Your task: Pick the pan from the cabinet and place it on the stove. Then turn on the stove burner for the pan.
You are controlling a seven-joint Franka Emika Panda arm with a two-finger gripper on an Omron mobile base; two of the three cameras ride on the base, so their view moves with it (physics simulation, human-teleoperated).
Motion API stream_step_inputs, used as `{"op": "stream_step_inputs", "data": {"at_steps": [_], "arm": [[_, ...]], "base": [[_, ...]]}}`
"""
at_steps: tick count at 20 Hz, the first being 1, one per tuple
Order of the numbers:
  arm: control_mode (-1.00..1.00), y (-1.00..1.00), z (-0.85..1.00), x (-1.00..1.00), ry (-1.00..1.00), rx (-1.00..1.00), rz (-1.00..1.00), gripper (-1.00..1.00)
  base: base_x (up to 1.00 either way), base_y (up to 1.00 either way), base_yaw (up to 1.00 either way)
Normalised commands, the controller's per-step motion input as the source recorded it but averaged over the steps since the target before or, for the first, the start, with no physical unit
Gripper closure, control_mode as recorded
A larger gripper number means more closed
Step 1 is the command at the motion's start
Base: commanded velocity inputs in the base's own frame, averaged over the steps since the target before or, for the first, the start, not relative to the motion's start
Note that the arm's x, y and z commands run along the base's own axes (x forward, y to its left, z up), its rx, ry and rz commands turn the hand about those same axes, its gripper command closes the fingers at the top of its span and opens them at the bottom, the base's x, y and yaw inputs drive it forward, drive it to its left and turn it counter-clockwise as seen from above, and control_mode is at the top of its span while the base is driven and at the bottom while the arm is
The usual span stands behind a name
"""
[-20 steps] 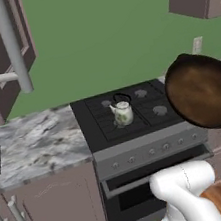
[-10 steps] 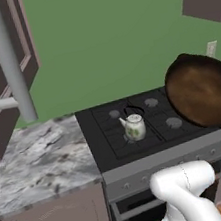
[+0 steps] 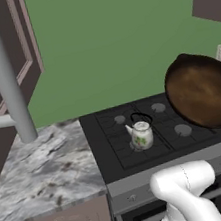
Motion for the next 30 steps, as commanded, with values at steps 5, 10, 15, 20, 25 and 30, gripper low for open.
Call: {"op": "stream_step_inputs", "data": {"at_steps": [5,10,15,20,25,30], "arm": [[1.00,0.00,0.00,0.00,0.00,0.00,0.00,1.00],[1.00,0.00,0.00,0.00,0.00,0.00,0.00,1.00],[1.00,0.00,0.00,0.00,0.00,0.00,0.00,1.00],[-1.00,-0.32,-0.02,0.11,0.00,0.07,0.00,1.00],[-1.00,-0.62,-0.05,0.24,0.00,0.09,0.00,1.00],[-1.00,-0.34,-0.18,0.24,0.00,0.04,0.00,1.00]], "base": [[0.40,-0.29,0.04],[0.30,-0.20,0.02],[0.08,-0.11,0.00],[0.05,-0.13,0.00],[0.00,0.00,0.00],[0.00,0.00,0.00]]}}
